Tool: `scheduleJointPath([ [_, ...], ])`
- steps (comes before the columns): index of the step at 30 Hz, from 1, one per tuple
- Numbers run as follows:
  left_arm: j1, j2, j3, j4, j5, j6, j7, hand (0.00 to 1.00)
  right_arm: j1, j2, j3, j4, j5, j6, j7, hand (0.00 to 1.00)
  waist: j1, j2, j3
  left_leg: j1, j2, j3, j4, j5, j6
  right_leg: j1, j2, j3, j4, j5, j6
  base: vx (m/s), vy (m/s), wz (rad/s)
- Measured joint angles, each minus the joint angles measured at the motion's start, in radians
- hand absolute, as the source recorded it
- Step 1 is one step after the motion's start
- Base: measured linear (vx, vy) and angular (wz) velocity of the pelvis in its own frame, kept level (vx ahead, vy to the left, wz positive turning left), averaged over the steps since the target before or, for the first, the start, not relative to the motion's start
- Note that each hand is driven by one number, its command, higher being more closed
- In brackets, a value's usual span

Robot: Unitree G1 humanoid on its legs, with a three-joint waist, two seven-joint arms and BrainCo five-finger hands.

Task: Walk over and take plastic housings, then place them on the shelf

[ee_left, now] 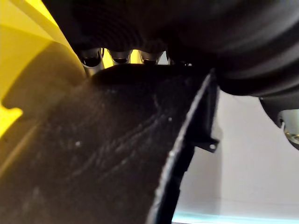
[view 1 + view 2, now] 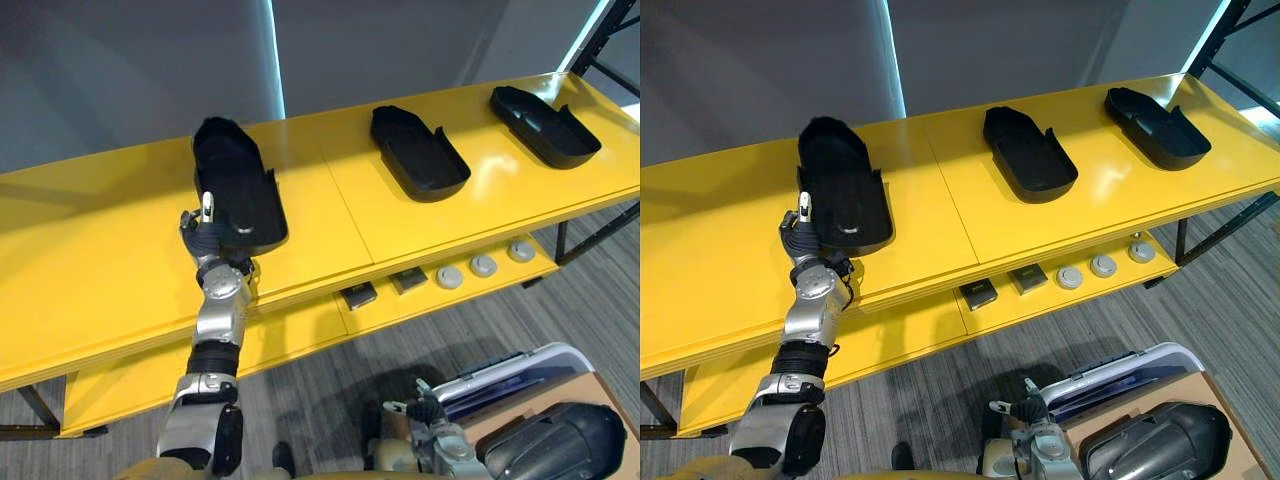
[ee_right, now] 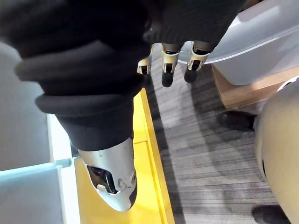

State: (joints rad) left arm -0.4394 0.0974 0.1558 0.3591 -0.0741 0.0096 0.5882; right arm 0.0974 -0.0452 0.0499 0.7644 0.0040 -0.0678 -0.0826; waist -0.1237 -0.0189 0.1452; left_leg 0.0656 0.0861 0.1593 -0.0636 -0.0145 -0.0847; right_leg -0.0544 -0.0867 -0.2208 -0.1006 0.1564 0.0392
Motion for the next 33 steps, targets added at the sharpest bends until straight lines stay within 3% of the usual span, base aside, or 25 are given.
scheduleJointPath([
  [5, 0.04, -0.005, -0.009, -0.078, 0.143, 0.001, 0.0, 0.0, 0.002, 0.001, 0.0, 0.005, 0.0, 0.0, 0.0, 0.0, 0.001, 0.0, 0.0, 0.001, 0.0, -0.012, 0.005, 0.0, 0.0, 0.01, 0.0, -0.01, 0.0, 0.0, 0.0, -0.02, -0.005, 0.07],
  [10, 0.081, -0.005, -0.008, -0.147, 0.206, 0.001, 0.002, 0.0, 0.003, 0.005, 0.0, 0.006, 0.0, 0.0, 0.0, 0.0, 0.003, 0.0, 0.0, 0.001, 0.001, -0.019, 0.008, 0.0, 0.0, 0.016, 0.0, -0.014, -0.004, 0.0, 0.0, -0.03, -0.006, 0.05],
  [11, 0.107, -0.006, -0.009, -0.188, 0.209, 0.0, 0.001, 1.0, 0.003, 0.008, 0.001, 0.006, 0.0, -0.001, 0.0, 0.0, 0.003, 0.001, -0.001, 0.001, 0.001, -0.019, 0.008, 0.0, 0.0, 0.016, 0.0, -0.014, -0.004, 0.0, 0.0, -0.04, -0.007, 0.02],
  [15, 0.226, -0.017, -0.065, -0.312, 0.248, -0.022, -0.007, 1.0, 0.009, 0.005, 0.001, 0.01, 0.001, -0.002, 0.0, 0.0, 0.004, 0.003, -0.002, -0.001, 0.002, -0.019, 0.006, 0.0, 0.0, 0.016, 0.0, -0.018, -0.004, 0.0, 0.0, -0.01, -0.002, 0.0],
  [22, 0.414, -0.018, -0.256, -0.383, 0.395, -0.087, -0.136, 1.0, 0.009, -0.002, 0.0, 0.052, 0.024, -0.013, 0.001, 0.0, 0.027, 0.005, -0.003, -0.004, 0.002, -0.018, -0.004, -0.001, 0.0, 0.014, 0.0, -0.017, -0.004, -0.007, 0.007, 0.0, 0.0, 0.0],
  [26, 0.439, -0.018, -0.285, -0.375, 0.448, -0.095, -0.173, 1.0, 0.008, -0.003, 0.0, 0.057, 0.025, -0.019, 0.001, 0.0, 0.027, 0.006, -0.004, -0.006, 0.002, -0.015, -0.005, -0.002, 0.001, 0.013, 0.002, -0.017, -0.004, -0.011, 0.007, 0.0, 0.0, 0.01],
  [33, 0.392, -0.014, -0.324, -0.254, 0.558, -0.081, -0.174, 1.0, 0.002, -0.005, 0.001, 0.057, 0.024, -0.024, 0.0, 0.0, 0.026, 0.02, -0.017, -0.006, 0.002, 0.001, -0.005, -0.004, 0.004, -0.004, 0.005, -0.006, -0.003, -0.013, 0.009, 0.0, 0.0, -0.07],
])
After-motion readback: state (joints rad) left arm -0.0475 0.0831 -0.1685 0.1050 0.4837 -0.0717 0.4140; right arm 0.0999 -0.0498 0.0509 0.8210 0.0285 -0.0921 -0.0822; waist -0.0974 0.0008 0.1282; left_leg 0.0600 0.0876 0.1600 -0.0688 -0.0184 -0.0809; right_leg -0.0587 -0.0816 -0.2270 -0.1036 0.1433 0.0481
